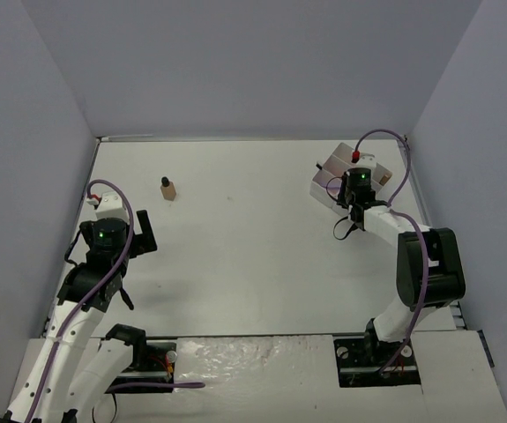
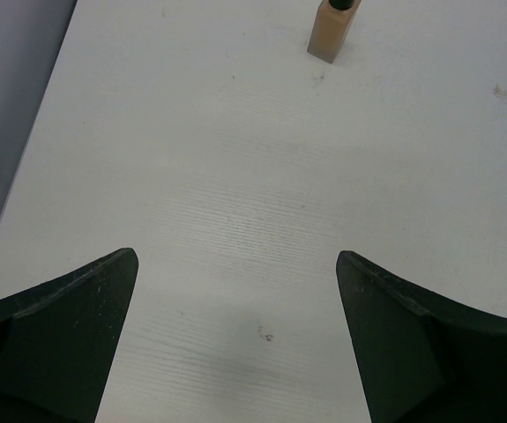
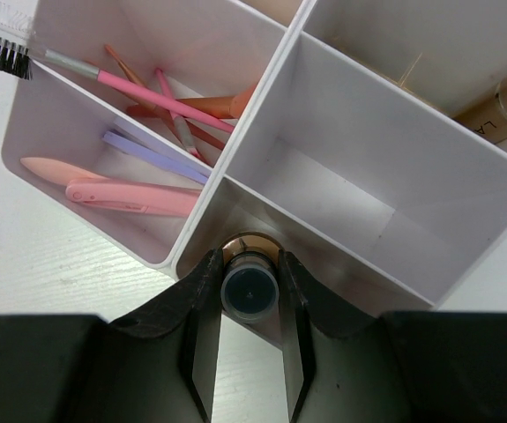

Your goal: Organize the makeup

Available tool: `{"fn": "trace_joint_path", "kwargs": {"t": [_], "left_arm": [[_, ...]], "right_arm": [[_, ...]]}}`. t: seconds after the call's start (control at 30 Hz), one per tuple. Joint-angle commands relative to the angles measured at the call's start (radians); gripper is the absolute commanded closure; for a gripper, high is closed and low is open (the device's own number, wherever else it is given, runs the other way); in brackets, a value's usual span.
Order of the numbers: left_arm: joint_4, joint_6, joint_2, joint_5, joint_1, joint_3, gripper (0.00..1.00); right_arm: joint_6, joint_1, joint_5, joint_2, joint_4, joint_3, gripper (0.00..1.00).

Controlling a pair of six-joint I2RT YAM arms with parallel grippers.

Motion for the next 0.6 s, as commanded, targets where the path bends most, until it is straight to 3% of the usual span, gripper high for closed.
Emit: {"fn": "trace_joint_path", "kwargs": {"t": [0.0, 0.13, 0.27, 0.57], "left_arm": [[0.059, 0.017, 0.011, 0.003, 0.006, 0.034, 0.06], [0.058, 0.015, 0.010, 0.003, 0.006, 0.034, 0.06], [0.058, 0.015, 0.008, 0.003, 0.006, 0.034, 0.06], [0.059, 0.015, 0.008, 0.009, 0.006, 0.032, 0.05]], "right_arm": [[-0.012, -0.005, 0.000, -0.008, 0.103, 0.011, 0.88], [-0.020, -0.005, -0.010, -0.007, 0.097, 0.017, 0.70], [-0.028, -0.005, -0.014, -0.007, 0.087, 0.028, 0.61], [-0.023, -0.005, -0.011, -0.050, 0.023, 0.053, 0.58]]}}
